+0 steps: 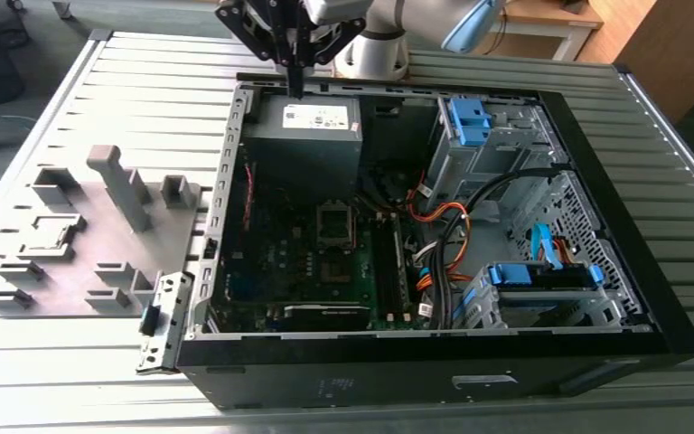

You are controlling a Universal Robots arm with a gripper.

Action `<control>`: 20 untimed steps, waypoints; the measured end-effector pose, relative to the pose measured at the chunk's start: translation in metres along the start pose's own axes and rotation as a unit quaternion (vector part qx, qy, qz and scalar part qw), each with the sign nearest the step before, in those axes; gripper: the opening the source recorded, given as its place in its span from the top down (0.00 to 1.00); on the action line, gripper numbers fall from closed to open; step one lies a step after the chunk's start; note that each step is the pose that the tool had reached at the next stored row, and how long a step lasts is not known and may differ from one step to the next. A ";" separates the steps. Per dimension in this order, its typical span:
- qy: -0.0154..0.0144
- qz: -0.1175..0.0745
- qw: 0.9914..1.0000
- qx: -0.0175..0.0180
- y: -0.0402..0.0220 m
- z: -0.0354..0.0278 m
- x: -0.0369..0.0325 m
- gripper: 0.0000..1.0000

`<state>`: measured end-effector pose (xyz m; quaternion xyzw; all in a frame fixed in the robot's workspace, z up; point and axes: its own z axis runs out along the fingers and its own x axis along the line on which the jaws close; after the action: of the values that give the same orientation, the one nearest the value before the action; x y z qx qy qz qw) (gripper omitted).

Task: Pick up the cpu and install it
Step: 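Reach for the cpu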

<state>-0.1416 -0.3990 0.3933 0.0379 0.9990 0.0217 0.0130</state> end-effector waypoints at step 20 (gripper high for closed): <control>0.000 0.000 1.000 0.000 -0.0005 -0.0002 0.0074 0.89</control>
<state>-0.1491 -0.3989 0.3933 0.0379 0.9990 0.0217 0.0131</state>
